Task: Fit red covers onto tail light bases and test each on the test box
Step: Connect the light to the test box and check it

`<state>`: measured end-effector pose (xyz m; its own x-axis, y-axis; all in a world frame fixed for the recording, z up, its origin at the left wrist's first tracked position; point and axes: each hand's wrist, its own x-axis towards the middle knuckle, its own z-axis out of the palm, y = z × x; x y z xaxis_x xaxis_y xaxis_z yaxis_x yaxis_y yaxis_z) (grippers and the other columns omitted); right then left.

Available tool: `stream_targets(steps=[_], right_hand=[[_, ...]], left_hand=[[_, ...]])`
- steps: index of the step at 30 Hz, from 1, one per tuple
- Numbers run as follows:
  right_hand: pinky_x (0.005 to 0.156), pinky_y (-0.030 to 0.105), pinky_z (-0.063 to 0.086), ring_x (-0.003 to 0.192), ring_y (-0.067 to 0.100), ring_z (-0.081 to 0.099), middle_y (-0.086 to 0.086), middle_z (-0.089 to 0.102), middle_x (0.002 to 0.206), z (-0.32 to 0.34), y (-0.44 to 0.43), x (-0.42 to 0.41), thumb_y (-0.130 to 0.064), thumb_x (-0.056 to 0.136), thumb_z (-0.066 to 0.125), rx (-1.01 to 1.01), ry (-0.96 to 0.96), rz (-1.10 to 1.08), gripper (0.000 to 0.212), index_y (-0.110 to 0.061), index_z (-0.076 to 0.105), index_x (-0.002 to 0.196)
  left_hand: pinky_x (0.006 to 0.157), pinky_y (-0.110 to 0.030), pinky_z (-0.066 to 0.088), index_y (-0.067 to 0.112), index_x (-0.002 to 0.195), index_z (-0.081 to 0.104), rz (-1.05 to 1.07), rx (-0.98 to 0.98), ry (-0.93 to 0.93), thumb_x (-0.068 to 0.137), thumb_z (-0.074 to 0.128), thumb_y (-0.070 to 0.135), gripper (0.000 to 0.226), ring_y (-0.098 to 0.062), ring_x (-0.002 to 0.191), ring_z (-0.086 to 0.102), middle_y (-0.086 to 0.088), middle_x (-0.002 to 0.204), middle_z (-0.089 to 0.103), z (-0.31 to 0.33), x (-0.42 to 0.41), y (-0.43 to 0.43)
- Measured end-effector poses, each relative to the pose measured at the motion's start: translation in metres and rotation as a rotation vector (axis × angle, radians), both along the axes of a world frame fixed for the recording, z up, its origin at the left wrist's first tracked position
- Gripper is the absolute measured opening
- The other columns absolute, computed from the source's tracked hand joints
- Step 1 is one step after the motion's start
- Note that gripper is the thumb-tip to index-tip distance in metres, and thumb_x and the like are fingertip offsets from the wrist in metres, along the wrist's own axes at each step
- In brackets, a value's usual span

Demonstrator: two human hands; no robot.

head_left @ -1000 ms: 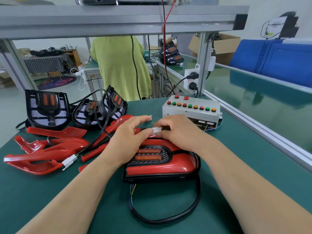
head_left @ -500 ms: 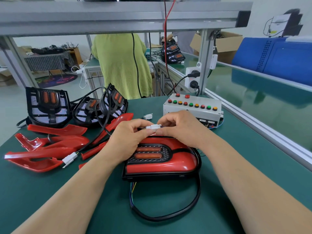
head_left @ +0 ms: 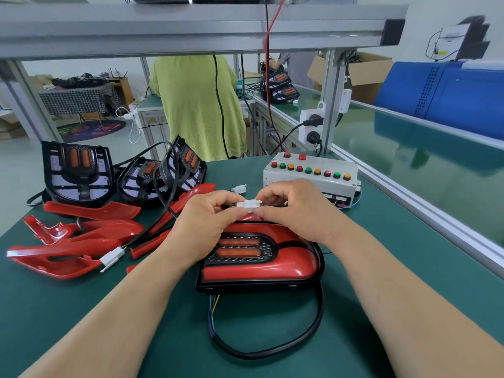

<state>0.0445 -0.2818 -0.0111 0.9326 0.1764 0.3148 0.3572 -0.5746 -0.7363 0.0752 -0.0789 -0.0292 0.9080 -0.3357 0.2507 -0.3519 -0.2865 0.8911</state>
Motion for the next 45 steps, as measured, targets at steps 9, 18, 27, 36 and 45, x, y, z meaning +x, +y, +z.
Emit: stream_targets(steps=[9, 18, 27, 36, 45], right_hand=[[0.067, 0.007, 0.043, 0.069, -0.006, 0.06, -0.011, 0.07, 0.079, 0.001, 0.002, -0.001, -0.027, 0.081, 0.08, -0.044, -0.033, -0.015, 0.015, -0.02, 0.076, 0.094], [0.065, 0.007, 0.042, 0.068, -0.005, 0.06, -0.011, 0.072, 0.077, -0.001, -0.003, 0.0, -0.029, 0.081, 0.079, -0.008, -0.004, -0.006, 0.015, -0.022, 0.077, 0.094], [0.063, 0.011, 0.045, 0.065, -0.003, 0.059, -0.009, 0.071, 0.075, 0.003, -0.006, -0.001, -0.028, 0.08, 0.08, 0.043, 0.04, 0.039, 0.01, -0.024, 0.076, 0.088], [0.06, 0.007, 0.042, 0.058, -0.004, 0.053, -0.007, 0.068, 0.07, 0.002, -0.031, 0.005, -0.024, 0.079, 0.08, 0.047, -0.055, -0.173, 0.007, -0.02, 0.074, 0.078], [0.078, 0.032, 0.053, 0.082, 0.018, 0.065, -0.001, 0.071, 0.086, -0.019, -0.041, 0.023, -0.036, 0.081, 0.077, -0.421, 0.126, -0.356, 0.016, -0.021, 0.072, 0.081]], left_hand=[[0.08, -0.044, 0.056, 0.047, 0.087, 0.074, 0.007, 0.032, -0.043, 0.074, 0.07, 0.045, 0.014, -0.007, 0.069, 0.064, 0.01, 0.077, 0.073, 0.0, 0.003, 0.002], [0.079, -0.043, 0.053, 0.046, 0.087, 0.074, -0.009, 0.054, -0.088, 0.071, 0.07, 0.053, 0.018, -0.005, 0.07, 0.062, 0.012, 0.079, 0.072, 0.0, 0.002, 0.002], [0.084, -0.053, 0.052, 0.046, 0.088, 0.074, -0.013, 0.061, -0.113, 0.075, 0.07, 0.045, 0.013, -0.032, 0.08, 0.064, 0.0, 0.084, 0.072, 0.003, 0.0, 0.001], [0.059, -0.003, 0.041, 0.033, 0.078, 0.075, 0.113, -0.044, -0.12, 0.086, 0.074, 0.01, 0.025, 0.009, 0.058, 0.057, 0.019, 0.068, 0.07, 0.005, 0.008, 0.017], [0.09, -0.019, 0.045, 0.035, 0.094, 0.078, 0.133, 0.086, -0.093, 0.084, 0.075, 0.036, 0.01, -0.002, 0.096, 0.063, 0.011, 0.102, 0.068, 0.001, 0.01, 0.02]])
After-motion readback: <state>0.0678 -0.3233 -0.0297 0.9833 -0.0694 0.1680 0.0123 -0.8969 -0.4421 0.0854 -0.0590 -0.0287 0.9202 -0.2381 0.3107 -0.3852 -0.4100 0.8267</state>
